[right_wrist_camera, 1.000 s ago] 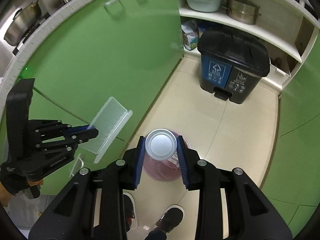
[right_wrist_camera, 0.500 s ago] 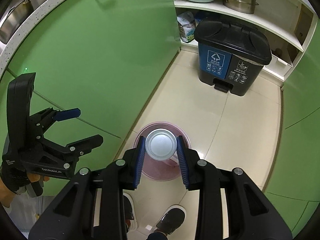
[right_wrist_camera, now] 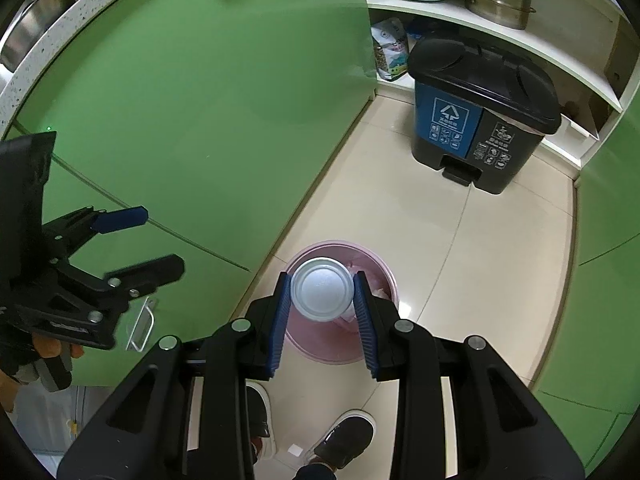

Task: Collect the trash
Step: 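Open the right gripper to drop the white lid into the wastebasket, then turn both tools back toward the counter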

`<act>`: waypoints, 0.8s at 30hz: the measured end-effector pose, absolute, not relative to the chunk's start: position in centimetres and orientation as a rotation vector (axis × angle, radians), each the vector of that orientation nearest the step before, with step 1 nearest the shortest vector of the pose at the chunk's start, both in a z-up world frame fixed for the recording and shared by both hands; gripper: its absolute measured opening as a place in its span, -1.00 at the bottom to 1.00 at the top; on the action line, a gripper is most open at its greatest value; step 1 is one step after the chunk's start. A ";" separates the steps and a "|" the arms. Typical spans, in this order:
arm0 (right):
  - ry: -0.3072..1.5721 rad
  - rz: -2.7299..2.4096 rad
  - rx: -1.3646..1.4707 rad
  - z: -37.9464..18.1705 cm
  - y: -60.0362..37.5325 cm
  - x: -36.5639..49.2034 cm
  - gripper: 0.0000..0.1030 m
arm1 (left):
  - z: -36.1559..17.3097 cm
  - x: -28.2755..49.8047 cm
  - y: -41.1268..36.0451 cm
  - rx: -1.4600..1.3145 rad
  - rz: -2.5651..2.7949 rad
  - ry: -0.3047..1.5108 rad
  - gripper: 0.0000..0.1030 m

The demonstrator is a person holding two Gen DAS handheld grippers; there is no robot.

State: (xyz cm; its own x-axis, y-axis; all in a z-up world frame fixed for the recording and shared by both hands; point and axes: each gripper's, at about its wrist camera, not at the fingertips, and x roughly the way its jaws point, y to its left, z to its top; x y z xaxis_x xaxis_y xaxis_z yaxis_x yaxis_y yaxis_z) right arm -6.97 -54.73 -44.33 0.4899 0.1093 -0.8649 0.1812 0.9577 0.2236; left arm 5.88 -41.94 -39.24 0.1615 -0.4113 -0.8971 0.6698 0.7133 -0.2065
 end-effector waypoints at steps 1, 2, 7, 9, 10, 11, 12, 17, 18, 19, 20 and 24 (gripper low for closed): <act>1.064 -0.038 0.303 -44.4 -54.6 -6.7 -0.37 | -39.1 6.0 -41.8 0.260 -0.782 1.174 0.90; 1.063 -0.036 0.302 -44.4 -54.5 -6.6 -0.36 | -39.1 6.0 -41.7 0.260 -0.780 1.172 0.90; 1.046 -0.052 0.306 -44.9 -54.7 -6.1 0.86 | -39.0 6.5 -41.3 0.261 -0.773 1.162 0.90; 1.069 -0.070 0.294 -45.3 -54.7 -5.8 0.86 | -39.1 6.6 -41.2 0.263 -0.770 1.164 0.90; 1.077 -0.073 0.297 -45.5 -54.7 -5.8 0.87 | -39.2 6.6 -41.1 0.265 -0.768 1.165 0.90; 1.080 -0.075 0.298 -45.6 -54.7 -5.8 0.87 | -39.3 6.6 -41.1 0.265 -0.769 1.167 0.90; 1.084 -0.079 0.294 -45.7 -54.7 -5.9 0.87 | -39.3 6.6 -41.1 0.266 -0.770 1.169 0.90; 1.089 -0.085 0.294 -45.7 -54.7 -6.2 0.87 | -39.6 6.6 -40.9 0.271 -0.774 1.176 0.90; 1.089 -0.087 0.294 -45.6 -54.7 -6.3 0.87 | -39.5 6.6 -40.9 0.273 -0.776 1.176 0.90; 1.088 -0.089 0.296 -45.6 -54.7 -6.3 0.87 | -39.5 6.7 -41.0 0.274 -0.778 1.177 0.90; 1.088 -0.090 0.296 -45.5 -54.8 -6.4 0.87 | -39.4 6.6 -41.1 0.275 -0.779 1.177 0.90; 1.082 -0.095 0.293 -44.5 -54.9 -6.8 0.87 | -38.4 6.3 -41.2 0.275 -0.784 1.177 0.90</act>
